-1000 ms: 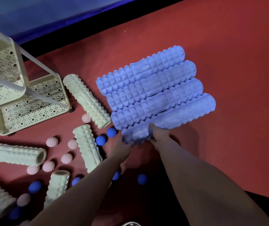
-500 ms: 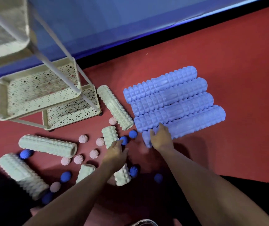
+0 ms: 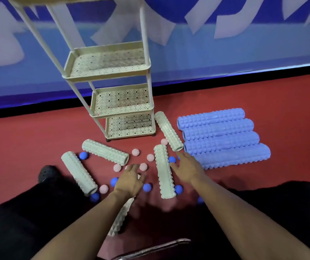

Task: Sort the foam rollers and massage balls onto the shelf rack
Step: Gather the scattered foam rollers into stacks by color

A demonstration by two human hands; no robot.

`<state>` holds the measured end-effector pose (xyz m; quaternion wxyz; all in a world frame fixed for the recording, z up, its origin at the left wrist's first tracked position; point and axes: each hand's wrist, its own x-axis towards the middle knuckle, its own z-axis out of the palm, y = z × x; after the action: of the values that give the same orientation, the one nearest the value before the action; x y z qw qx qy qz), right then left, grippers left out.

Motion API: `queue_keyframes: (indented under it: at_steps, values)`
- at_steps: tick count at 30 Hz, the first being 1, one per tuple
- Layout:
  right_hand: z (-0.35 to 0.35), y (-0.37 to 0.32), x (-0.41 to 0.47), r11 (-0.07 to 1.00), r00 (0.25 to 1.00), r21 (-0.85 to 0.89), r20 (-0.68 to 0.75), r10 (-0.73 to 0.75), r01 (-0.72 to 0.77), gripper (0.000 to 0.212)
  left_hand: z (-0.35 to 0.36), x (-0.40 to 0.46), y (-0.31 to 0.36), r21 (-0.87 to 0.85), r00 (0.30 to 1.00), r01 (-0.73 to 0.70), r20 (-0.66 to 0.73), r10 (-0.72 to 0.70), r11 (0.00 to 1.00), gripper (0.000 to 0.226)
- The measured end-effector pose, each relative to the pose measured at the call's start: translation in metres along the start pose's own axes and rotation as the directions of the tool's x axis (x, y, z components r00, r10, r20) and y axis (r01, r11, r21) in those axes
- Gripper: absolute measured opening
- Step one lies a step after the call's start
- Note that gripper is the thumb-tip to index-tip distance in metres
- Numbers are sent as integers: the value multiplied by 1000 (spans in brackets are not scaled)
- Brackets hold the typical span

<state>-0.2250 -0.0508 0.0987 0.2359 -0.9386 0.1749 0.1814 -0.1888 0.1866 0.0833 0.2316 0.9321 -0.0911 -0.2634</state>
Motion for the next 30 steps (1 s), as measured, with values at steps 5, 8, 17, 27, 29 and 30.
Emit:
queue_keyframes:
  at_steps: [5,8,17,27,29,30]
  values:
    - [10,-41,-48,997,998,-44,-11,-61,61,65,-9,-47,-24,-72,999,-7,-41,4,997,58]
    - [16,-62,-75,990,993,-83,-16,-118,116,65,-14,-69,-33,-99,998,3,-64,-10,995,60]
    - [16,-99,-108,943,972,-241,-1,-236,228,65,-23,-105,-55,-26,990,-41,-137,37,999,61]
    - [3,-106,-99,940,966,-226,25,-257,255,66,-29,-102,-50,109,993,-45,-106,57,993,64]
    - [3,-102,-95,940,966,-224,26,-259,258,64,-27,-95,-48,104,995,-43,-87,52,994,64]
    - [4,-99,-92,940,966,-225,30,-258,258,63,-25,-92,-47,106,996,-44,-77,53,993,64]
